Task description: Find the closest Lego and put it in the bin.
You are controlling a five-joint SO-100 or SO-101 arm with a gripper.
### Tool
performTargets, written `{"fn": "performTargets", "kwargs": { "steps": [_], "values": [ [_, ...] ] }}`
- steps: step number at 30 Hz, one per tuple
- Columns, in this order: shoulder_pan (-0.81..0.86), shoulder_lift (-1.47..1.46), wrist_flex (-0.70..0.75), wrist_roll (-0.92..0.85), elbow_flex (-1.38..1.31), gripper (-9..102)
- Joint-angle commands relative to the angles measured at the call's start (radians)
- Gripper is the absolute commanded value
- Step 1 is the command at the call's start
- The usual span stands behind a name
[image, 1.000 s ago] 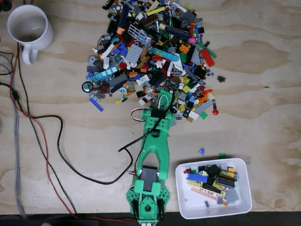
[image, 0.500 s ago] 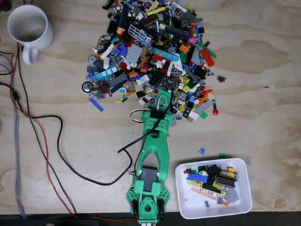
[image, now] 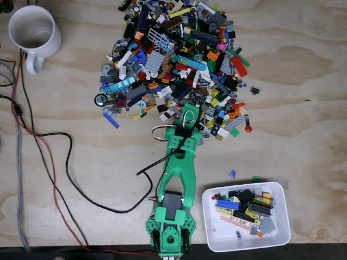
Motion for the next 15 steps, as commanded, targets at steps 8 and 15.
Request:
{"fn": "performTargets", "kwargs": {
  "steps": [8, 15],
  "values": [
    [0.044, 0.057, 0.238, 0.051, -0.282, 4],
    [0.187, 0.241, 0.565, 0.064, -0.459, 5]
  ]
}}
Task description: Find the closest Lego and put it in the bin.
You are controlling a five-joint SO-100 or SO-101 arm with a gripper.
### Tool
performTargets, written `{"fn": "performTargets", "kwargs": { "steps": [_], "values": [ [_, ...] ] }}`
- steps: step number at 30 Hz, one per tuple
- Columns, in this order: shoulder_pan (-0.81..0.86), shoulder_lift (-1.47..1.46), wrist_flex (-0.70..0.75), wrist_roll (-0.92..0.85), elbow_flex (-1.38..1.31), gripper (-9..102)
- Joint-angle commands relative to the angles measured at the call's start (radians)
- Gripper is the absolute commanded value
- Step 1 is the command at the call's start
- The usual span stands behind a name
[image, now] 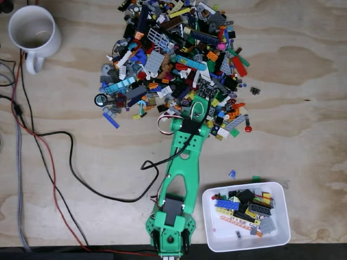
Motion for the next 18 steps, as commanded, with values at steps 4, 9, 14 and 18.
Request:
{"fn": "performTargets", "kwargs": {
  "steps": [4, 9, 14, 18],
  "values": [
    [0.299, 0.239, 0.230, -0.023, -0.107, 5],
    [0.637, 0.344, 0.308, -0.153, -0.091, 5],
    [0.953, 0.420, 0.304, -0.314, -0.025, 5],
    [1.127, 0.442, 0.275, -0.399, 0.043, 5]
  ]
}}
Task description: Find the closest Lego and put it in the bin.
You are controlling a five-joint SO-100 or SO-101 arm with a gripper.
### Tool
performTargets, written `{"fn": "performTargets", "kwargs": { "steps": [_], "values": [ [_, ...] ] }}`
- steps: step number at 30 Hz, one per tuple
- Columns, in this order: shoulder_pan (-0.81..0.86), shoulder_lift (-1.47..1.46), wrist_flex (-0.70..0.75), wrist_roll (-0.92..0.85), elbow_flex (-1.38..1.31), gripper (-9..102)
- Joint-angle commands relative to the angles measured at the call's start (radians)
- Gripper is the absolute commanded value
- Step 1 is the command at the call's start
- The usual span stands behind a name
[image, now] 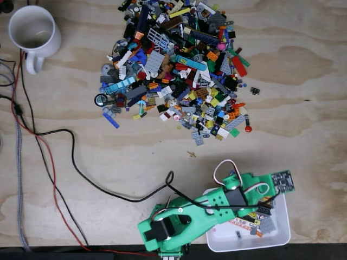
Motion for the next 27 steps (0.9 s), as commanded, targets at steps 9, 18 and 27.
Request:
{"fn": "performTargets", "kwargs": {
  "steps": [9, 18, 27],
  "values": [
    [0.245, 0.094, -0.187, -0.097, 0.103, 22],
    [-0.293, 0.123, -0.255, 0.084, 0.031, 24],
    [-0.937, 0.057, -0.304, 0.272, 0.038, 21]
  ]
}}
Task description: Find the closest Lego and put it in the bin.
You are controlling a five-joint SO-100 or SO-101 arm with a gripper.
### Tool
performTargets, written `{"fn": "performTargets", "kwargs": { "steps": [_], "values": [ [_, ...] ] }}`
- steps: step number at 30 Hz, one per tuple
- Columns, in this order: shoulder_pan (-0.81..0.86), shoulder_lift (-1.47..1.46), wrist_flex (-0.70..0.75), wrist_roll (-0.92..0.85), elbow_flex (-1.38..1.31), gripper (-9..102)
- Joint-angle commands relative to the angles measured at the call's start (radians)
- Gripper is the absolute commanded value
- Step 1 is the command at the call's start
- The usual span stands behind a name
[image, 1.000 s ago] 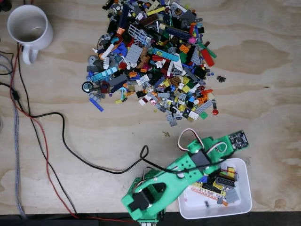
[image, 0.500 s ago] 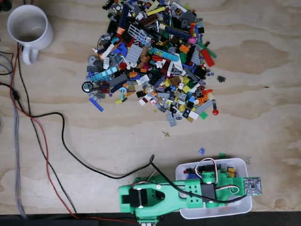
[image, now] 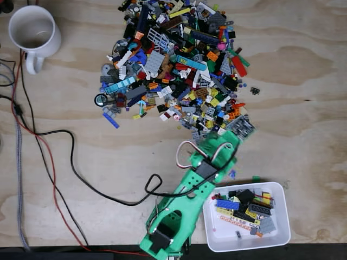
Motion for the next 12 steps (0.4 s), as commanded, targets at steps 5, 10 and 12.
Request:
{"fn": "performTargets", "kwargs": {
  "steps": [5, 10, 12],
  "values": [
    [-0.360, -0.066, -0.021, 0.103, -0.077, 20],
    [-0.400, -0.100, -0.032, 0.141, -0.061, 20],
    [-0.402, -0.098, -0.034, 0.147, -0.054, 20]
  ]
}}
